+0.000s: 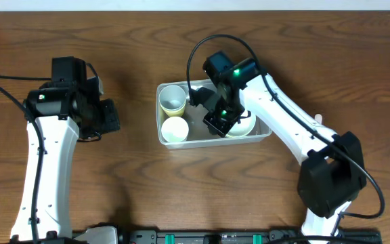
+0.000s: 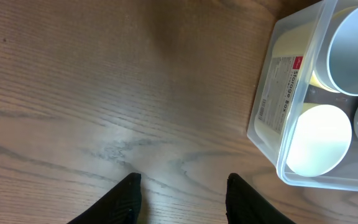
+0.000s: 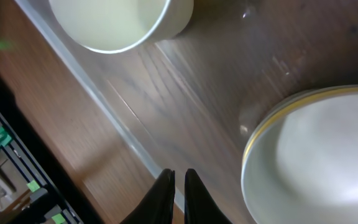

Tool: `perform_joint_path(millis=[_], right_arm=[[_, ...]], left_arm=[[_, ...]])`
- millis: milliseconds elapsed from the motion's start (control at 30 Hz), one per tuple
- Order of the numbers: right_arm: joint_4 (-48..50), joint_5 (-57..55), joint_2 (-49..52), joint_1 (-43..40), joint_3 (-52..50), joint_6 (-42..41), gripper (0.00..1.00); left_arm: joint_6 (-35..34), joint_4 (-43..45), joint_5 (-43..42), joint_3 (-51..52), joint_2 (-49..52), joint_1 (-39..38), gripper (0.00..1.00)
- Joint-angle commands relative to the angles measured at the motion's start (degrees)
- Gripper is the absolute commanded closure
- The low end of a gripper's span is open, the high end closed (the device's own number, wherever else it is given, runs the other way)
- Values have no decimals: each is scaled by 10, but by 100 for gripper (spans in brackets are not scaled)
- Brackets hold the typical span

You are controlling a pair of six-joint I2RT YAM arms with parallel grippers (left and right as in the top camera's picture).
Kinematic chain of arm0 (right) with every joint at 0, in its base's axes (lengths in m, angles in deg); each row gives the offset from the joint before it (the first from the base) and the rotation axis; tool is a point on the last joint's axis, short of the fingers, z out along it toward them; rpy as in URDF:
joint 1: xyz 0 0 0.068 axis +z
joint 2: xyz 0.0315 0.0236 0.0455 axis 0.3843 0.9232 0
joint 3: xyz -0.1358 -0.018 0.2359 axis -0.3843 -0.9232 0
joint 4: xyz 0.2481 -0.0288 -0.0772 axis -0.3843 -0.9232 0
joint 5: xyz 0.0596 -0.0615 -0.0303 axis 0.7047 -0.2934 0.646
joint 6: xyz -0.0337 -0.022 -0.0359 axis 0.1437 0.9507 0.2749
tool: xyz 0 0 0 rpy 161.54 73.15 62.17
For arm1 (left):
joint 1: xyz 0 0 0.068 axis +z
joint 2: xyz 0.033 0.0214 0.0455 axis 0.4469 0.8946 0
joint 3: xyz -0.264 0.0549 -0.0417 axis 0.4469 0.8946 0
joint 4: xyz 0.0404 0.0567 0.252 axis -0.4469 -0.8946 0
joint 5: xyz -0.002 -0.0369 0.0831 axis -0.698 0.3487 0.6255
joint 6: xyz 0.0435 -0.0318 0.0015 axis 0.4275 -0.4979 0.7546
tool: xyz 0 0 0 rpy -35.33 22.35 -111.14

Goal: Pack container

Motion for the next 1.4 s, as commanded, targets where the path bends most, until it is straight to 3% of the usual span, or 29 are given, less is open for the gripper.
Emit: perform_joint_path(millis=[0,633,867,1367], right_arm=[[1,9,27,4,-6,10,91],[-5,-70,82,3,-7,1,89],[11,-139,86,3,-7,-51,94],[65,-253,86,-19,-7,-164,95]], left_arm=[[10,-2,4,-1,0,3,55],[10,-2,5,-1,0,3,55],[10,-2,5,-1,0,3,55],[10,-2,5,-1,0,3,55]])
